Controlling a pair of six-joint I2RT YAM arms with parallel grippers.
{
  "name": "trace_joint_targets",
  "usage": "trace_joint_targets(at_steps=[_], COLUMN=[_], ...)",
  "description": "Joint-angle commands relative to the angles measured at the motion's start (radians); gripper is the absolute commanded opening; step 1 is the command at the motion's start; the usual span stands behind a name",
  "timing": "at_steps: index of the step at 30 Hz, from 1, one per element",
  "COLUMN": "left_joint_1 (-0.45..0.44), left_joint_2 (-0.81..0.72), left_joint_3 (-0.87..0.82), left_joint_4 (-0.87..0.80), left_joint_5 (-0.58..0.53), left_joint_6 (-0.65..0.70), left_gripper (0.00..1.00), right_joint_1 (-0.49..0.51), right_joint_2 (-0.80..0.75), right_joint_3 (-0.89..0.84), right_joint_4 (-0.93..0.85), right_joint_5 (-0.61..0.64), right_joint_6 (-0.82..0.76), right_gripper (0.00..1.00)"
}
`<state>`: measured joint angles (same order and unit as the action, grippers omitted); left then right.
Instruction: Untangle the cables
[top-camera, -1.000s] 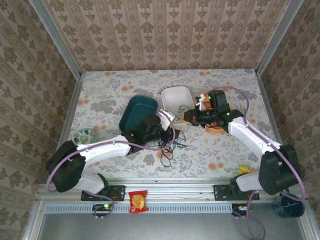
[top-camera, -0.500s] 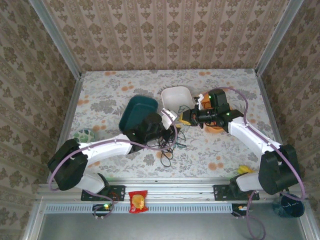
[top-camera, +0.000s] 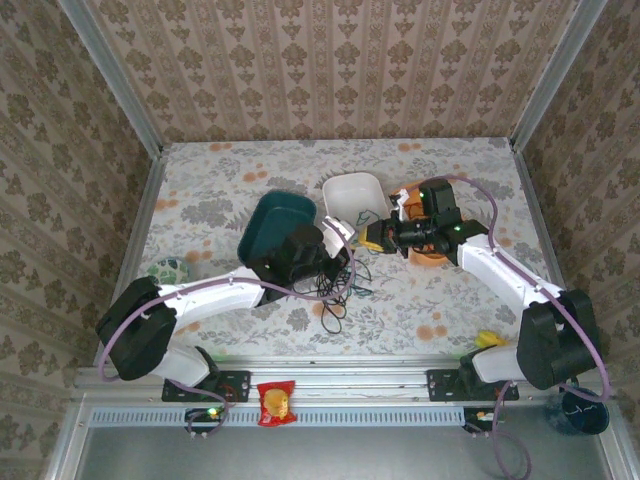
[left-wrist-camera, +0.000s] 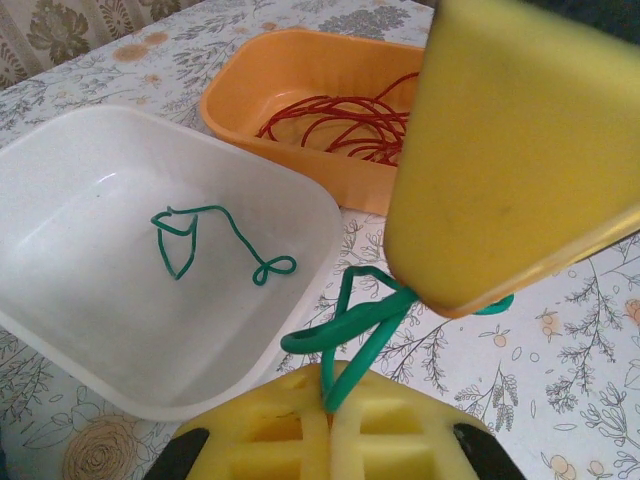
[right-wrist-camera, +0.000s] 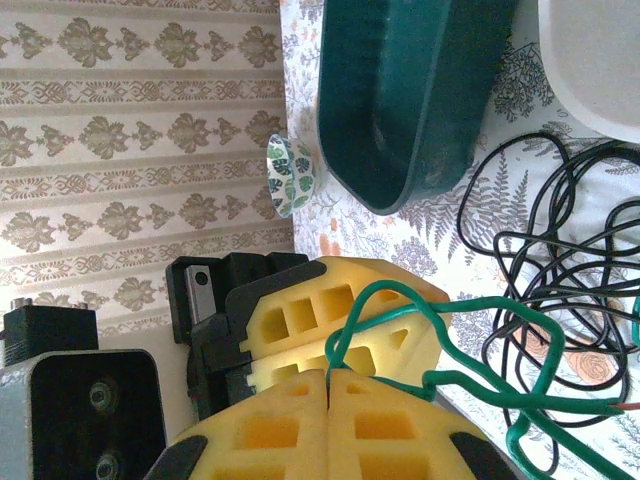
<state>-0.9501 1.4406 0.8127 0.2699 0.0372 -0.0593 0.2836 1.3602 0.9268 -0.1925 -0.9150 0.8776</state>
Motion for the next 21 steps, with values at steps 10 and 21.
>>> trace_joint_targets(at_steps=[10, 21], left_joint_1=[0.004, 0.016], left_joint_2=[-0.089, -0.033], left_joint_3=[-0.077, -0.043], left_joint_4=[0.126, 0.189], left_joint_5=[0.080, 0.135], left_joint_6=[-0.136, -0.145], left_gripper=[0.00, 0.27], right_joint_1=[-0.081, -0.091], right_joint_2=[-0.101, -0.100], right_joint_3=[-0.071, -0.042], right_joint_4=[0.099, 0.118], right_joint_5=[0.161, 0.111], right_joint_6=[0.090, 0.116], right_gripper=[0.00, 0.00])
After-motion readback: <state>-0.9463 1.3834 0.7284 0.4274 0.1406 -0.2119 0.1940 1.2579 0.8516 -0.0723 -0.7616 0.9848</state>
